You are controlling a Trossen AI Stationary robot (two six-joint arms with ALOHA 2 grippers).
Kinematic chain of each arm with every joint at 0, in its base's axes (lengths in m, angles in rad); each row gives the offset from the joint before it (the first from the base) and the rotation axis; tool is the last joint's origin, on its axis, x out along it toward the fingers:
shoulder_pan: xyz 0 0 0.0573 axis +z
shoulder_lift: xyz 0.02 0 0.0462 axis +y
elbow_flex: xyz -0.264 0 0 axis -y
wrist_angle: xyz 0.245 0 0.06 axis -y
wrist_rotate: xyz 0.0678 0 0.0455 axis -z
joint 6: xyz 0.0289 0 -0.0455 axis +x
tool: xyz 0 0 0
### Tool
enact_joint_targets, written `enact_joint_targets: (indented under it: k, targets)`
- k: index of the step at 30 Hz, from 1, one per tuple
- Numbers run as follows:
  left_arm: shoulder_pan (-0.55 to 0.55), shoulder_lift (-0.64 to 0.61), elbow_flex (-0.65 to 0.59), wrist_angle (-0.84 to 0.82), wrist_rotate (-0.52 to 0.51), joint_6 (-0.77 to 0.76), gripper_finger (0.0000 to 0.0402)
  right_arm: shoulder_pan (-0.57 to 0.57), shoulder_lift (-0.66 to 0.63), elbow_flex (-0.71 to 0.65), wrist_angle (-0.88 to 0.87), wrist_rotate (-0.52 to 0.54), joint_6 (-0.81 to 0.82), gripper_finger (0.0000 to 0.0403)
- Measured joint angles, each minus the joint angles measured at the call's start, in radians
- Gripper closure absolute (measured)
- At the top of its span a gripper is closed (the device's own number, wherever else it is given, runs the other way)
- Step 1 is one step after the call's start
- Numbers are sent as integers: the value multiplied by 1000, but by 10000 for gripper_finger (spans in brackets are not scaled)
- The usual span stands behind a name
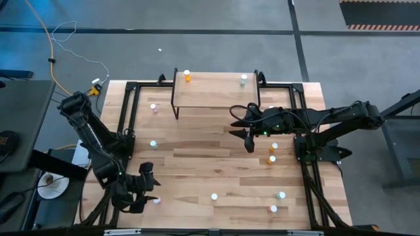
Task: Pick and place medicine bottles onto shelf by color
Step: Put the bottom right purple pill bottle on the shelf
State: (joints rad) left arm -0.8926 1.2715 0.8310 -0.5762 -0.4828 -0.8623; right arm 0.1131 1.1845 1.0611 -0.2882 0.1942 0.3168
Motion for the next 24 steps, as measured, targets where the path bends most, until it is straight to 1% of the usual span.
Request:
enact_joint_targets:
  k: [9, 24]
  targets:
    - [-32, 69, 0, 5, 12, -87, 166, 0, 0, 0, 0, 41, 0, 256]
    - [-34, 147, 0, 6, 61, -156, 166, 0, 0, 0, 0, 42, 1, 256]
